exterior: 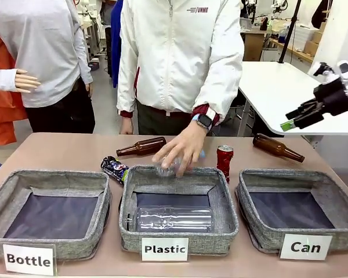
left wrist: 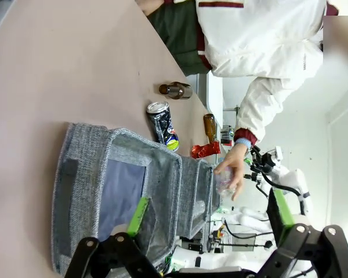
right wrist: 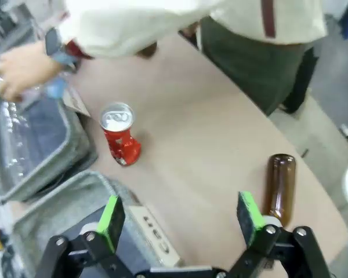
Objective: Sort the can waste into the basket.
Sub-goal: Pick up the can waste from the table and place it in the right Fabric basket.
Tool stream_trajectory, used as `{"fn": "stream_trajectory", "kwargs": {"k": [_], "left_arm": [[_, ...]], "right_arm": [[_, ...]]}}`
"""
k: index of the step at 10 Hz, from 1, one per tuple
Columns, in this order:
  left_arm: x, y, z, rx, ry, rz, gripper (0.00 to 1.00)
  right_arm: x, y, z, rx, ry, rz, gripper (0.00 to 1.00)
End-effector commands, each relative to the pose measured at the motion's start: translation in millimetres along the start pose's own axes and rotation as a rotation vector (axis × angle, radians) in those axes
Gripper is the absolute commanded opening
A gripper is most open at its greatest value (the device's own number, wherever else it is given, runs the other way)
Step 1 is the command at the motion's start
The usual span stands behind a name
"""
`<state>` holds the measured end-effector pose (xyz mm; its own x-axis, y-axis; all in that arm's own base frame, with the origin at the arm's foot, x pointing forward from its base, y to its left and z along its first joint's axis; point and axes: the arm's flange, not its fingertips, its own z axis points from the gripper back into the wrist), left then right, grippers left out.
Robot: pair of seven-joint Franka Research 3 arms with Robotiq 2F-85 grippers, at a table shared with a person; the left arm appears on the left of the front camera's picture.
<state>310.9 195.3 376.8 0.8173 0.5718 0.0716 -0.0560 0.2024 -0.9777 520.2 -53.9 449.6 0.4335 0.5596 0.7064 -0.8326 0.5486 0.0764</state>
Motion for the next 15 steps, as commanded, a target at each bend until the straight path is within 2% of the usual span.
{"fn": "stream_trajectory", "kwargs": {"k": [1,3,4,6,7,9,11,15], "left_arm": [[-1,0,1,-0.013,0.003,-0.020,1.00],[-1,0,1,-0.013,0.003,-0.020,1.00],[-1,0,1,-0.013,0.003,-0.020,1.00],[-1,0,1,-0.013,0.003,-0.020,1.00],[-1,0,1,-0.013,0.003,-0.020,1.00],[-1,0,1,-0.013,0.003,-0.020,1.00],[-1,0,1,-0.013,0.003,-0.020,1.00],[-1,0,1,-0.013,0.003,-0.020,1.00]], "right_arm": [[-18,-3,34,0.013,-0.030,0.037,1.00],[-66,31,85,-0.048,-0.106,-0.040,1.00],[-89,45,96,-0.066,-0.130,-0.101,1.00],[-124,51,100,-0.065,-0.186,-0.123,1.00],[-122,46,91,-0.034,-0.185,-0.098,1.00],[-91,26,62,0.046,-0.103,-0.014,1.00],[-48,-3,21,0.182,0.000,0.097,1.00],[22,-27,-82,0.422,0.098,0.294,1.00]]}}
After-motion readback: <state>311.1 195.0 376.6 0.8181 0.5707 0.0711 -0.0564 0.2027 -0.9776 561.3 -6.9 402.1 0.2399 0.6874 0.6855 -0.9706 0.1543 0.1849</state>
